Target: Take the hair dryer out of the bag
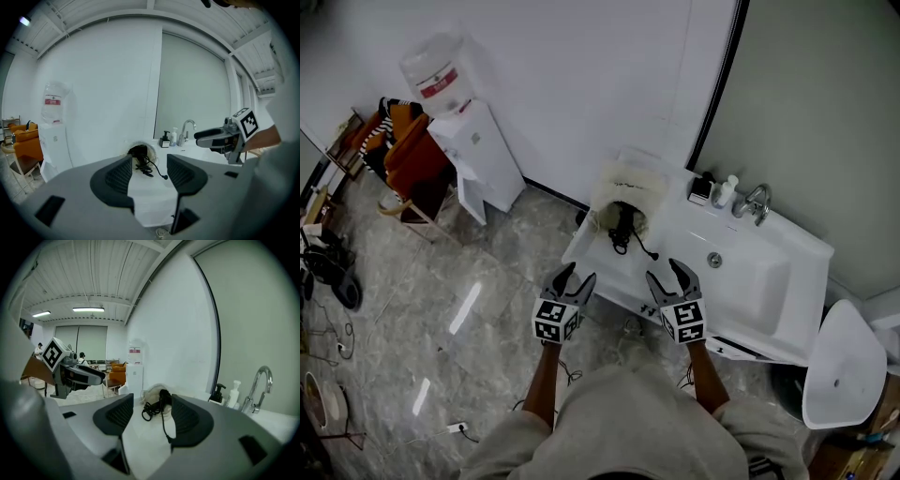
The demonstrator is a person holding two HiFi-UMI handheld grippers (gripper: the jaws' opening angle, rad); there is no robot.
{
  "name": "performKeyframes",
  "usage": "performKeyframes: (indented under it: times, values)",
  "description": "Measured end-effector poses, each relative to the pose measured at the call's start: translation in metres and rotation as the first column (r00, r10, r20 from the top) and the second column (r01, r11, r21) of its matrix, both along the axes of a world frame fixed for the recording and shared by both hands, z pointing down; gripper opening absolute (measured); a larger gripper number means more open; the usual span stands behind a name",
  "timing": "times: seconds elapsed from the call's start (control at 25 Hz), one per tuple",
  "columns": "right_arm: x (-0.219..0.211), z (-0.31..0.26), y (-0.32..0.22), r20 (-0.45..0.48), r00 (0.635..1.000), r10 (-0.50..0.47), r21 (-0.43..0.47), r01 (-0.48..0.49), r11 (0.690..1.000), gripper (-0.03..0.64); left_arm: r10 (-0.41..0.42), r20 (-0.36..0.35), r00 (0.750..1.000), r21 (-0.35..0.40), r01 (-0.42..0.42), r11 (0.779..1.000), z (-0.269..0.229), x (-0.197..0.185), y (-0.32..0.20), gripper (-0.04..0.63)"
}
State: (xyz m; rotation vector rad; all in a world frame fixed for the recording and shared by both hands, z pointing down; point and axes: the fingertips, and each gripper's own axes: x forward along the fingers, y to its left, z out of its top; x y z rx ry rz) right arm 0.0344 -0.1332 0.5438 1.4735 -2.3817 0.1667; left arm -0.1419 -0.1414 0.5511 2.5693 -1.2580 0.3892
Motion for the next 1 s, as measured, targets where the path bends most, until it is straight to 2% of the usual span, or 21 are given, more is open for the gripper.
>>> performKeyframes:
  times: [0.32, 0.6, 1.0]
  values:
    - [0.026, 0.007, -0.073, -0.020, 0.998, -0.056, -0.020, 0.055, 0.998, 0.239, -0.030, 0.012, 0.999, -0.027, 0.030, 0.999, 0.008, 0.033, -0.064, 0.229]
    - [0.039, 0.019, -0.122, -0.001, 0.996, -0.094, -0.052, 0.094, 0.994, 0.239, -0.048, 0.034, 0.998, -0.065, 0.050, 0.997, 0.019, 0.057, -0.106, 0.229]
    - [0.041, 0.045, -0.157, 0.031, 0.991, -0.130, -0.102, 0.133, 0.986, 0.239, -0.073, 0.073, 0.995, -0.132, 0.083, 0.988, 0.042, 0.068, -0.130, 0.230]
